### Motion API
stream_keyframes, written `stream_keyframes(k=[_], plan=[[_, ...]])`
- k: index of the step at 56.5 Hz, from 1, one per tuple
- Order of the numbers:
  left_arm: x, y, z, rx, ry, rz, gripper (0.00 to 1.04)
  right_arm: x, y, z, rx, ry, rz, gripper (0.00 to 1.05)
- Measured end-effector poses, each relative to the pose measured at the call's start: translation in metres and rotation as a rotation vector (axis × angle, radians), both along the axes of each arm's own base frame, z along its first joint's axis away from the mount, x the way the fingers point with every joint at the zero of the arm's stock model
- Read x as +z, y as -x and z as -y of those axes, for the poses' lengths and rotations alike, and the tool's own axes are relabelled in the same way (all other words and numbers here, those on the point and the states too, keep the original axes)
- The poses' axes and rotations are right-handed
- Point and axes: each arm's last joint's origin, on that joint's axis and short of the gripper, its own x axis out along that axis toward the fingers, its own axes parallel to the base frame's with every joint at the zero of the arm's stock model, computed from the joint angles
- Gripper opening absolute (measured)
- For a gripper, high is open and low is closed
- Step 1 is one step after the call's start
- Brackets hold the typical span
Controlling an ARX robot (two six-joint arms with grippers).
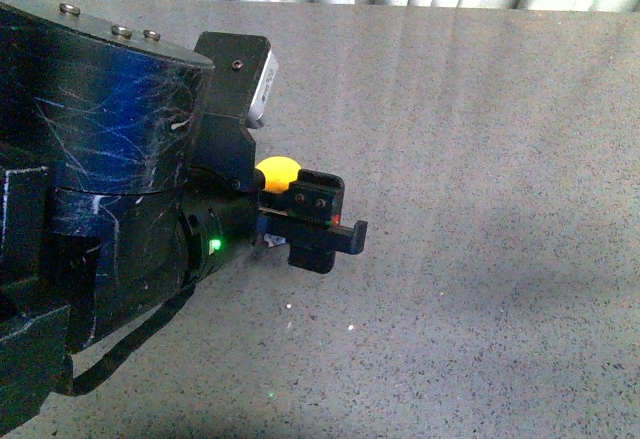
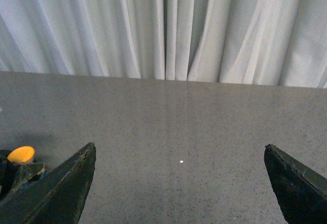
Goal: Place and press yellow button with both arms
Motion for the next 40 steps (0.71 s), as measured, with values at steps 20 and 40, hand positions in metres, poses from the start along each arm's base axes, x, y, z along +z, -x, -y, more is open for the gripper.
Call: stream_keyframes(k=[20,40], plan=[[0.033,0.020,-0.026,-0.006,0.032,0.054,0.96,0.000,0.000,0.000,0.000,0.000,0.000,0.96],[0.085,0.047,-0.127,0.296,0.071,0.320,0.84,0.000,0.000,0.000,0.001,0.000,0.000,0.96]])
